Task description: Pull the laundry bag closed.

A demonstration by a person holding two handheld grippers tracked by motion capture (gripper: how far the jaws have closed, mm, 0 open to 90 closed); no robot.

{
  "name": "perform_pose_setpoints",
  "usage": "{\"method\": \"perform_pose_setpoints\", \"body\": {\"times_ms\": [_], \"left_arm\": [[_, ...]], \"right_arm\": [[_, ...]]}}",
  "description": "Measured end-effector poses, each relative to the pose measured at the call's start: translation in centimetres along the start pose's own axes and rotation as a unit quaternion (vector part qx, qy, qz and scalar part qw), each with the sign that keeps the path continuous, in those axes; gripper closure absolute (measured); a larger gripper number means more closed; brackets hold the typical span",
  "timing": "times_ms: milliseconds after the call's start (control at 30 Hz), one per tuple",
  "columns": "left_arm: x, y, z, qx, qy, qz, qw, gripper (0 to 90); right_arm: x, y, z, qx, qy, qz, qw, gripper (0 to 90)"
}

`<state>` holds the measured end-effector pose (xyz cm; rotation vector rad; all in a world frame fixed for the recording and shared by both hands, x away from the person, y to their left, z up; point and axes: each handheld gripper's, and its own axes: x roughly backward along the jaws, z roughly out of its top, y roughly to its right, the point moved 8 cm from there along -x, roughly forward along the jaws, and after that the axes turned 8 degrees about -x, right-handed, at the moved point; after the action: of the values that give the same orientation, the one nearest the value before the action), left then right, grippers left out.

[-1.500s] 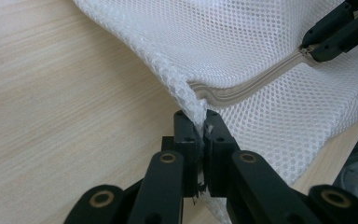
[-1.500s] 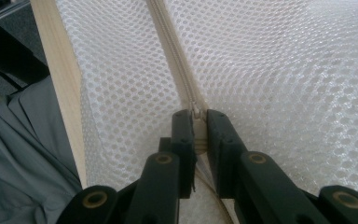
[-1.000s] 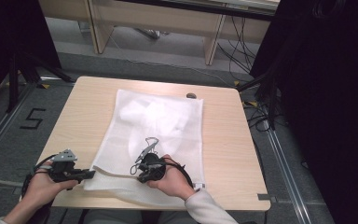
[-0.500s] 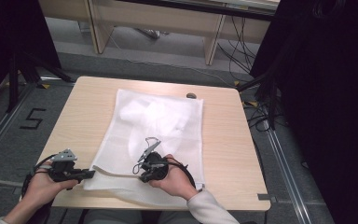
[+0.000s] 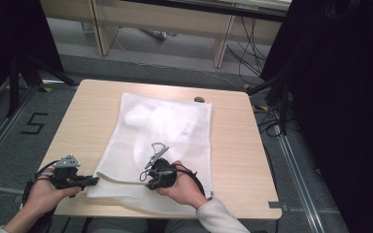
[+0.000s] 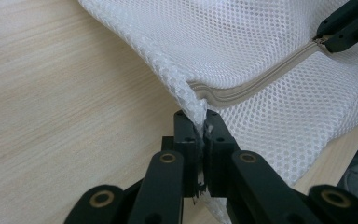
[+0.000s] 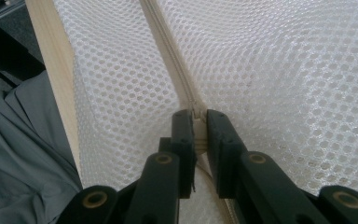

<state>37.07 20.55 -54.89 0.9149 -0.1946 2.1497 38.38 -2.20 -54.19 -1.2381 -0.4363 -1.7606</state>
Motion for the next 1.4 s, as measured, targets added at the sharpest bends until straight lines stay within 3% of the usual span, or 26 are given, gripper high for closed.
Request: {"method": "perform_pose_setpoints", "body": {"times_ms": [33, 100, 133, 267, 333, 433, 467, 500, 567, 633, 667, 767, 800, 833, 933, 967, 1000, 1100, 1400], "left_arm": [[0.0, 0.0, 0.0, 0.001, -0.004, 0.0, 1.0, 85.3], [-0.1, 0.1, 0.2, 0.009, 0.012, 0.004, 0.9999, 85.3], [-0.1, 0.0, 0.1, 0.001, 0.005, 0.003, 1.0, 85.3], [0.0, 0.0, 0.0, 0.003, 0.001, 0.001, 1.0, 85.3], [-0.2, 0.1, 0.2, 0.012, 0.014, 0.005, 0.9998, 85.3], [0.0, -0.1, 0.0, 0.001, -0.003, 0.005, 1.0, 85.3], [-0.2, 0.0, 0.1, 0.009, 0.01, 0.006, 0.9999, 85.3], [0.0, -0.1, 0.0, 0.003, -0.002, 0.006, 1.0, 85.3], [-0.1, 0.1, 0.1, 0.015, 0.003, 0.005, 0.9999, 85.3], [-0.1, 0.0, 0.1, 0.009, 0.003, 0.003, 1.0, 85.3], [-0.1, 0.0, 0.0, 0.016, 0.002, 0.004, 0.9999, 85.3], [0.0, -0.2, -0.1, 0.003, -0.006, 0.006, 1.0, 85.3], [-0.1, 0.0, 0.0, 0.01, 0.001, 0.004, 0.9999, 85.3], [0.0, -0.2, -0.1, 0.001, -0.007, 0.005, 1.0, 85.3], [-0.1, 0.0, 0.0, 0.01, 0.001, 0.005, 0.9999, 85.3], [0.0, -0.2, -0.1, 0.001, -0.007, 0.008, 0.9999, 85.3], [-0.1, 0.0, 0.0, 0.011, 0.002, 0.006, 0.9999, 85.3], [0.0, -0.2, -0.1, 0.002, -0.007, 0.006, 1.0, 85.3], [-0.1, -0.1, 0.0, 0.01, 0.001, 0.006, 0.9999, 85.3]], "right_arm": [[0.0, 0.0, 0.0, 0.001, 0.001, -0.001, 1.0, 82.3], [0.0, 0.1, 0.0, 0.003, 0.002, -0.002, 1.0, 82.3], [0.1, 0.2, 0.0, 0.004, 0.002, -0.002, 1.0, 82.3], [0.2, 0.2, -0.1, 0.004, 0.002, -0.002, 1.0, 82.3], [0.2, 0.2, -0.1, 0.002, 0.0, -0.004, 1.0, 82.3], [0.4, 0.3, -0.3, 0.0, -0.001, -0.004, 1.0, 82.3], [0.4, 0.4, -0.4, 0.0, 0.0, -0.007, 1.0, 82.3], [0.5, 0.4, -0.4, -0.001, 0.0, -0.003, 1.0, 82.3], [0.6, 0.5, -0.6, -0.003, -0.001, -0.007, 1.0, 82.3], [0.6, 0.5, -0.6, -0.003, 0.001, -0.003, 1.0, 82.3], [0.6, 0.5, -0.6, -0.002, 0.0, -0.005, 1.0, 82.3], [0.7, 0.6, -0.7, -0.003, 0.0, -0.008, 1.0, 82.3], [0.8, 0.7, -0.7, -0.002, 0.0, -0.006, 1.0, 82.3], [0.8, 0.7, -0.8, -0.005, 0.001, -0.007, 1.0, 82.3], [1.0, 0.9, -1.0, -0.007, -0.001, -0.008, 0.9999, 82.3], [1.0, 0.9, -1.1, -0.006, 0.0, -0.007, 1.0, 82.3], [1.0, 1.0, -1.1, -0.006, 0.0, -0.01, 0.9999, 82.3], [1.2, 1.0, -1.2, -0.007, -0.001, -0.009, 0.9999, 82.3], [1.4, 1.1, -1.6, -0.011, -0.003, -0.008, 0.9999, 82.3]]}}
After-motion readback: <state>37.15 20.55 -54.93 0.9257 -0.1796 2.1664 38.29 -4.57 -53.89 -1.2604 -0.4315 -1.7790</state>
